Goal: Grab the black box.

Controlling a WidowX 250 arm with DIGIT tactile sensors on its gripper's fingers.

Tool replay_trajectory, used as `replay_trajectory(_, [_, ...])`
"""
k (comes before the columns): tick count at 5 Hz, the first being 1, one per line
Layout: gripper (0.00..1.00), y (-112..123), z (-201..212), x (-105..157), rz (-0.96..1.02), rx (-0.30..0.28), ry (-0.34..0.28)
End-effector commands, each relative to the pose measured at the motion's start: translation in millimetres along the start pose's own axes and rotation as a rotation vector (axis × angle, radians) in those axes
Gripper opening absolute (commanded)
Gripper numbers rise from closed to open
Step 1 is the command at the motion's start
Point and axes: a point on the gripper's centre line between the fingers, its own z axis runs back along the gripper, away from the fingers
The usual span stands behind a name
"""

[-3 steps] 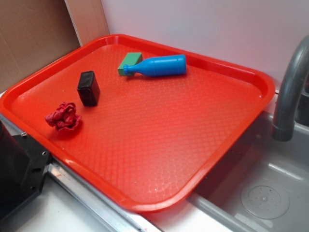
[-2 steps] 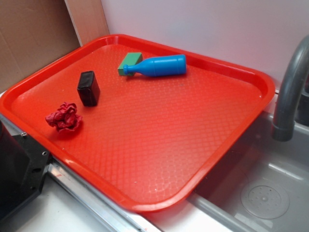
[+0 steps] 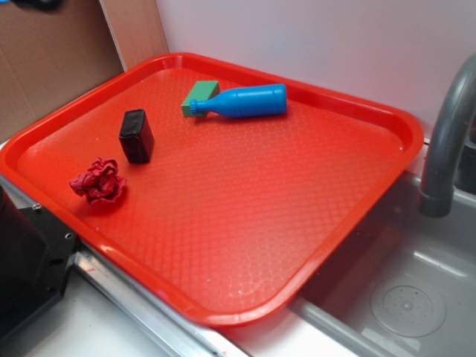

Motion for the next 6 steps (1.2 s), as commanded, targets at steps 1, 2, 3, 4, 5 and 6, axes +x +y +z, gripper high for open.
replay_trajectory(1, [1.00, 9.6, -24.5, 30.3, 0.511, -0.074, 0.001])
replay_trajectory(2, [1.00, 9.6, -24.5, 30.3, 0.511, -0.074, 0.001])
replay_trajectory(3, [1.00, 9.6, -24.5, 30.3, 0.511, -0.074, 0.001])
replay_trajectory(4, [1.00, 13.6, -77.3, 51.5, 0.411, 0.113, 0.087])
replay_trajectory(5, [1.00, 15.5, -131.4, 71.6, 0.311, 0.267, 0.124])
replay_trajectory(6, [1.00, 16.7, -170.2, 75.9, 0.304, 0.297, 0.155])
